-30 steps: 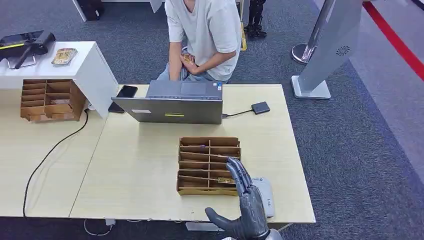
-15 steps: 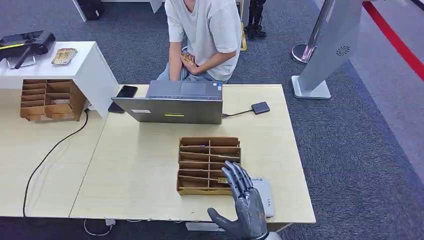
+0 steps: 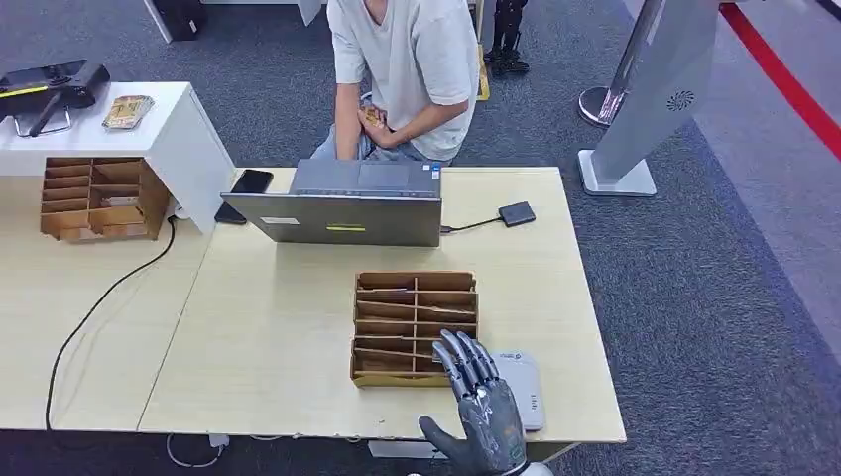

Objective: Pass the card to the sensor for recognition and then transmit it.

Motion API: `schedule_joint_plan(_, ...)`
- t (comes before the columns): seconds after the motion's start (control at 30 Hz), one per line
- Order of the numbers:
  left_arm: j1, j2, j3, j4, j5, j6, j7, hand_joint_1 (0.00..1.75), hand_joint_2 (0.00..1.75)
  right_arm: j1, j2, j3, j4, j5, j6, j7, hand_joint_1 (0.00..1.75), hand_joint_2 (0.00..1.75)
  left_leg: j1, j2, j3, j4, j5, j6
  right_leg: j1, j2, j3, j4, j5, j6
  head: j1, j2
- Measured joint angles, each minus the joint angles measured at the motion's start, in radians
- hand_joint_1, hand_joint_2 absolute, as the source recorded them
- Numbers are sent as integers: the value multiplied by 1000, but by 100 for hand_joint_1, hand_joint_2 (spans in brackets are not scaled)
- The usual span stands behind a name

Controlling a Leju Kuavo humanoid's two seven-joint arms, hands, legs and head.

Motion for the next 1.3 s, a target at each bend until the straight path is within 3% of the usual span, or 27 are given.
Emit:
schedule_joint_plan(0.2, 0, 0, 0, 0, 5, 0, 0, 0, 0, -2, 0, -1, 18, 20, 0, 18, 33, 175, 0, 0, 0, 0, 0, 0, 0, 0, 0, 0, 0, 0, 0, 0)
schedule_joint_plan(0.23, 0, 0, 0, 0, 5, 0, 0, 0, 0, -2, 0, -1, 20, 22, 0, 21, 45, 175, 0, 0, 0, 0, 0, 0, 0, 0, 0, 0, 0, 0, 0, 0)
schedule_joint_plan(0.33, 0, 0, 0, 0, 6, 0, -1, 0, 0, -4, 0, -2, 26, 27, 0, 24, 40, 175, 0, 0, 0, 0, 0, 0, 0, 0, 0, 0, 0, 0, 0, 0)
schedule_joint_plan(0.43, 0, 1, 0, 0, 6, -1, -1, 0, 0, -7, 0, -5, 32, 41, 0, 38, 47, 175, 0, 0, 0, 0, 0, 0, 0, 0, 0, 0, 0, 0, 0, 0)
schedule_joint_plan(0.47, 0, 1, 0, 0, 6, -1, -2, 0, 0, -8, 0, -8, 34, 44, 0, 42, 52, 175, 0, 0, 0, 0, 0, 0, 0, 0, 0, 0, 0, 0, 0, 0)
schedule_joint_plan(0.5, 0, 1, 0, 0, 6, -2, -2, 0, 0, -10, 1, -13, 35, 49, 0, 44, 70, 175, 0, 0, 0, 0, 0, 0, 0, 0, 0, 0, 0, 0, 0, 0)
schedule_joint_plan(0.7, 0, 1, -1, 0, 3, -5, -5, 0, 0, -24, 1, -37, 46, 60, 0, 51, 66, 175, 0, 0, 0, 0, 0, 0, 0, 0, 0, 0, 0, 0, 0, 0)
schedule_joint_plan(0.97, 0, 1, -1, 0, -2, -7, -7, 0, 0, -29, 3, -51, 54, 60, 0, 54, 35, 175, 0, 0, 0, 0, 0, 0, 0, 0, 0, 0, 0, 0, 0, 0)
schedule_joint_plan(1.3, 0, 2, -1, 0, -7, -14, -7, 0, 0, -59, 9, -72, 75, 76, 1, 63, 30, 175, 0, 0, 0, 0, 0, 0, 0, 0, 0, 0, 0, 0, 0, 0)
